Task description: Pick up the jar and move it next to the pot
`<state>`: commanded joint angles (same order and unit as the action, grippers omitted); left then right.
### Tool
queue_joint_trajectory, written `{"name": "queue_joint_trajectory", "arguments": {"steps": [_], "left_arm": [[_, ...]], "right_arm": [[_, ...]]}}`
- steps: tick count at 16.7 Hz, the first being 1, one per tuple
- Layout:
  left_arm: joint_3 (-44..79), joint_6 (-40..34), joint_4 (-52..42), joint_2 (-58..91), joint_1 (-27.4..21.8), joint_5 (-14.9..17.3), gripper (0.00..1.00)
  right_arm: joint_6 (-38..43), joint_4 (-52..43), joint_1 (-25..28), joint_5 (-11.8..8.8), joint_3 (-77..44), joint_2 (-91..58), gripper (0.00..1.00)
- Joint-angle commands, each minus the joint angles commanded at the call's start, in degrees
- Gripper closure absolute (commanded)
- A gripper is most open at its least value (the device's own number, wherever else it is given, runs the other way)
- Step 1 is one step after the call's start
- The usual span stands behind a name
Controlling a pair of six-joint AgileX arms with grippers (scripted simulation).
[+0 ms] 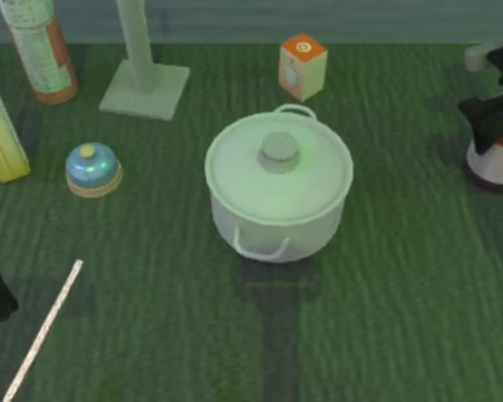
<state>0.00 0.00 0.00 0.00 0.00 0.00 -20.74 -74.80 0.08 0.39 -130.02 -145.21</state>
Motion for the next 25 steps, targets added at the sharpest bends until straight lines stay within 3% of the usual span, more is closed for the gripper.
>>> {"name": "queue_joint_trajectory", "arguments": {"steps": [8,19,25], "left_arm": [[0.0,0.0,0.0,0.0,0.0,0.0,0.0],[0.0,0.0,0.0,0.0,0.0,0.0,0.0],[0.0,0.0,0.0,0.0,0.0,0.0,0.0]], "right_arm": [[0.0,0.0,0.0,0.0,0.0,0.0,0.98],[0.1,-0.1,-0.1,-0.1,0.9,0.9,1.0],[0.3,-1.5,0.3,-0.3,15.0,17.3,1.0]]}}
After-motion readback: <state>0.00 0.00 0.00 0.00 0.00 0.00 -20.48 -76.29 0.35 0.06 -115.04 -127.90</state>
